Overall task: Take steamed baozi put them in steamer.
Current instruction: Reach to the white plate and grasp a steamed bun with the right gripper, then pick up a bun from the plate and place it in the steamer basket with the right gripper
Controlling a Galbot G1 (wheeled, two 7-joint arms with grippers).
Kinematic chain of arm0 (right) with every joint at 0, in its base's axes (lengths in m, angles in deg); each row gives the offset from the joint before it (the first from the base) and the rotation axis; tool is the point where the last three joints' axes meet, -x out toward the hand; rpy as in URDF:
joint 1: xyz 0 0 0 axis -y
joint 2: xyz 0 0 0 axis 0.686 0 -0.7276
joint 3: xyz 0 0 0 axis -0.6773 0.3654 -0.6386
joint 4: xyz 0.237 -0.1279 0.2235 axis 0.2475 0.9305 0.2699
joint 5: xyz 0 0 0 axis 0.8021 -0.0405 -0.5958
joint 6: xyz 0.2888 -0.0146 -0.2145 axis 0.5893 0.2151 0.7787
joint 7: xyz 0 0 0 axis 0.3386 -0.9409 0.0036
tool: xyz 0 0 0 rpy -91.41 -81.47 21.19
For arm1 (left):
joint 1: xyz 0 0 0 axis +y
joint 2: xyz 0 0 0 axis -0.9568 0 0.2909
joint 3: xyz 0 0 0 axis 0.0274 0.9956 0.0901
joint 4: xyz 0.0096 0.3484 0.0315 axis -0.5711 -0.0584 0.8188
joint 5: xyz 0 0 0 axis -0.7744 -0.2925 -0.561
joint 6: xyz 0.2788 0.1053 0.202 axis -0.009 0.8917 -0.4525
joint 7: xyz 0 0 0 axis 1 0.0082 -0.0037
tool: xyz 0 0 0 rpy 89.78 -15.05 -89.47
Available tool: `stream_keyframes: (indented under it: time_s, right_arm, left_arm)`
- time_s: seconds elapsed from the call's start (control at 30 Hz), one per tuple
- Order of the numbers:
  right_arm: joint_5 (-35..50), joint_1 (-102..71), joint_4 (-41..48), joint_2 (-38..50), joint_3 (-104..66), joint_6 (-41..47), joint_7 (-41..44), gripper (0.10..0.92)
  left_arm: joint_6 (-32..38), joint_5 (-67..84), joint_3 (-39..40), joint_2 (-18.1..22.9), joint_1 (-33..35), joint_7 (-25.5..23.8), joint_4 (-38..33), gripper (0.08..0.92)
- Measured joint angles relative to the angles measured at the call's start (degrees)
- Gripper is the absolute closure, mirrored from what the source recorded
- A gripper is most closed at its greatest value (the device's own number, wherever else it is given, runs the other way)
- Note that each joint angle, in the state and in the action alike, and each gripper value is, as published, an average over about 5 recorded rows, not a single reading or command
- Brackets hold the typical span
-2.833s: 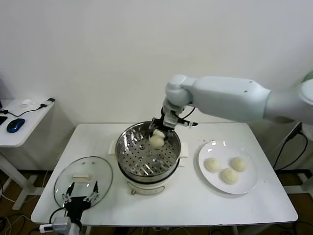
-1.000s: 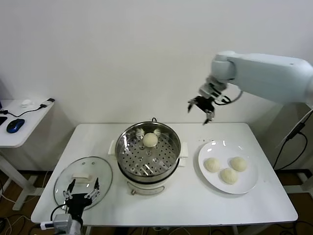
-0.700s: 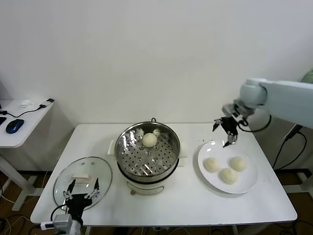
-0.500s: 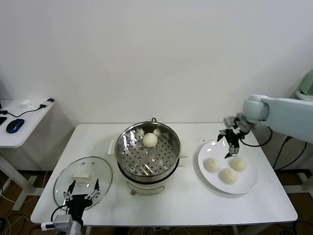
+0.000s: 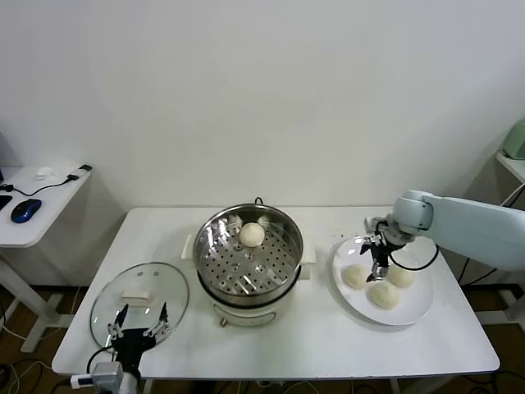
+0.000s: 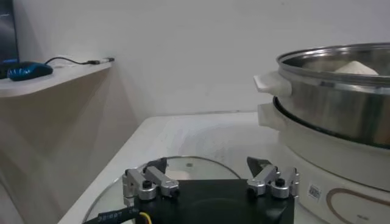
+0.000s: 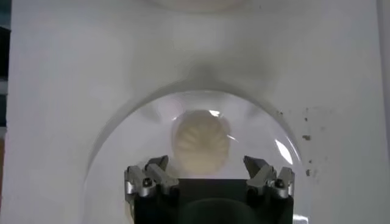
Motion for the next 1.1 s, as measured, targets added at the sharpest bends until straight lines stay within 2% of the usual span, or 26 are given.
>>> stream_keyframes:
  time_s: [0.33,0.7,1.1]
  right_arm:
    - [-1.31,-5.55,3.45,-2.00,-3.95,1.32,-0.53,0.211]
    - [-2.02,-7.23,4.32,-2.15,-5.99,1.63,-0.18,0.355]
    - [4.50,7.50,-0.54,-0.94,0.93,0.58,2.84,0.360]
  left_arm:
    - [0.28,-0.08,0.05,0.14,0.21,0.12,0.34,0.177]
    - [0.28,-0.19,-0.01,0.09,0.48,0.12,-0.12,0.177]
    - [0.28,-0.53,0.32,0.06,0.78,0.08,-1.06,0.177]
